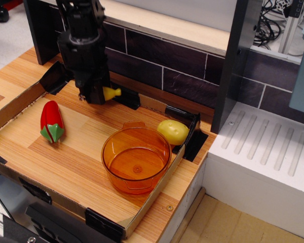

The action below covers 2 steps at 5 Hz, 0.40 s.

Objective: Put banana in pot

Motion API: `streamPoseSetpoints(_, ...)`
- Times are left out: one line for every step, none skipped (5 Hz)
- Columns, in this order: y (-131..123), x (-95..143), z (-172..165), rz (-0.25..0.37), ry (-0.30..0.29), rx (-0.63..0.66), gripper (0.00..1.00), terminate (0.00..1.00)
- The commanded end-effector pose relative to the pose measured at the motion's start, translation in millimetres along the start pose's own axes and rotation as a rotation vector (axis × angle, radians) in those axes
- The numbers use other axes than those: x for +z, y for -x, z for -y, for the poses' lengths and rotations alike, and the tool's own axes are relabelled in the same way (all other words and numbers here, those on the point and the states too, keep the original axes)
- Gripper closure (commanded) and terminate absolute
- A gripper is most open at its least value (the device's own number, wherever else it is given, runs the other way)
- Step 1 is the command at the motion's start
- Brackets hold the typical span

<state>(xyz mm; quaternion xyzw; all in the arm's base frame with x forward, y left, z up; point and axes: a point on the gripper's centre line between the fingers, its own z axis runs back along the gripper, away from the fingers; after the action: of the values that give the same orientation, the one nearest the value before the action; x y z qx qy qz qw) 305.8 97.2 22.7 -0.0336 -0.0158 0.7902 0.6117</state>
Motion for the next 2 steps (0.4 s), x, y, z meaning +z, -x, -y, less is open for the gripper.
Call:
streamPoseSetpoints(37.8,55.7,-30.3,-0.081,0.044,-0.112,1.00,0.00)
streamPoseSetpoints(59.9,65.8,-58.0,-0.113,0.011,-0.187,1.00,0.00)
